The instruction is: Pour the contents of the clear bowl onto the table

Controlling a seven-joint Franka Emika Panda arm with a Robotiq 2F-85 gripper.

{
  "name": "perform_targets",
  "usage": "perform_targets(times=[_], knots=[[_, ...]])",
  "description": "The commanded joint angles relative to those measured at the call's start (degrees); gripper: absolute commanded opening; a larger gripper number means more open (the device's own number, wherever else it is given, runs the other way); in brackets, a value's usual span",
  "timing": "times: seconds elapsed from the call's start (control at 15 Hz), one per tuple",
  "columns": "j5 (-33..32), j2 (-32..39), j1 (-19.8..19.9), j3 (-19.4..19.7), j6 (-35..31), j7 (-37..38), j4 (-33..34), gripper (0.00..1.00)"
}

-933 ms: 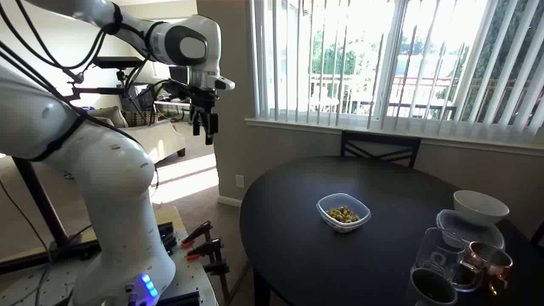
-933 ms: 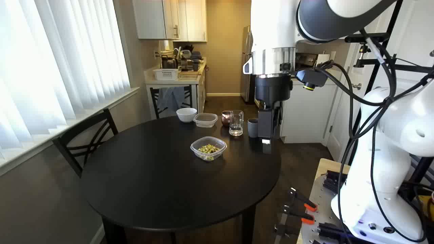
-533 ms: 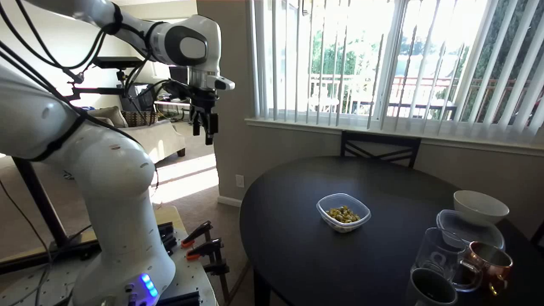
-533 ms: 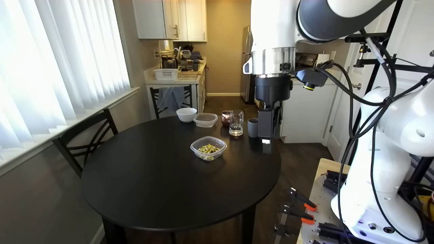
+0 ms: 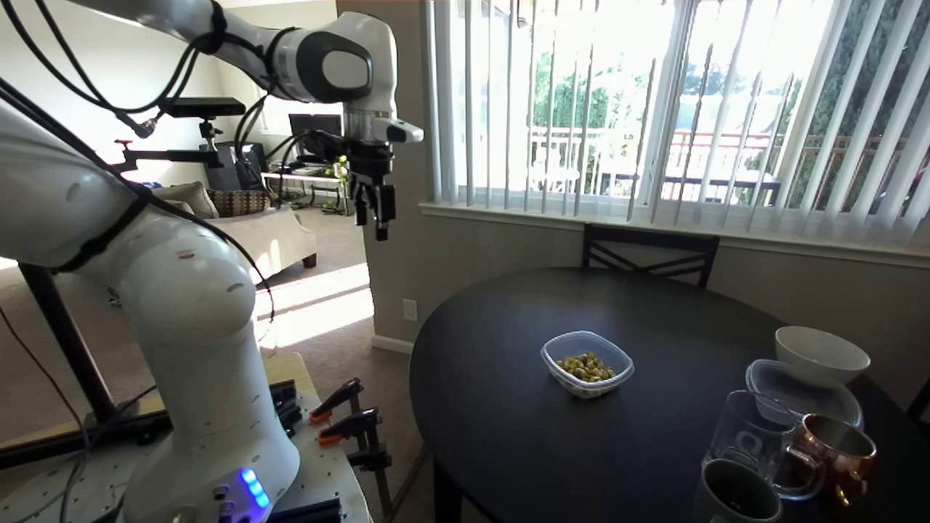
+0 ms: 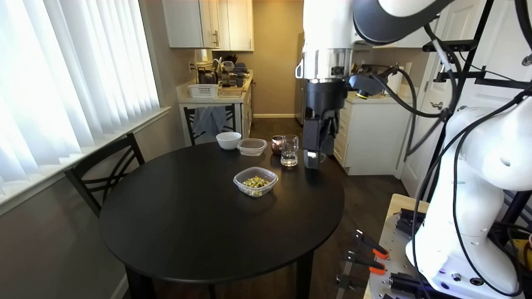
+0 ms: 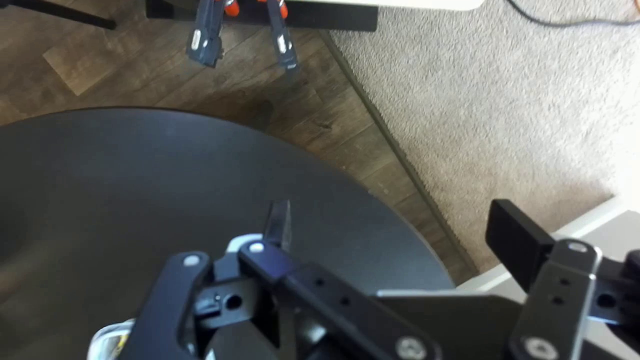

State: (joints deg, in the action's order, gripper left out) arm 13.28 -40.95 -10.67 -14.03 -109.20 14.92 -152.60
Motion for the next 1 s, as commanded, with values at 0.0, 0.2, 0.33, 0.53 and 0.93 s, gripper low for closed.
perform_targets(times=[0.0, 0.2, 0.33, 0.53, 0.93], knots=[[-4.6, 6.0, 7.4, 5.7, -3.2, -2.0, 5.8, 1.0], [-5.3, 15.4, 10.0, 11.7, -3.7, -8.2, 13.0, 1.0], [-5.7, 21.8, 10.6, 12.7, -2.1, -8.8, 17.6, 1.0], [-7.5, 32.1, 10.9, 12.4, -0.8, -6.8, 24.5, 1.0], [-4.1, 36.2, 9.2, 12.5, 0.3, -7.9, 28.2, 1.0]])
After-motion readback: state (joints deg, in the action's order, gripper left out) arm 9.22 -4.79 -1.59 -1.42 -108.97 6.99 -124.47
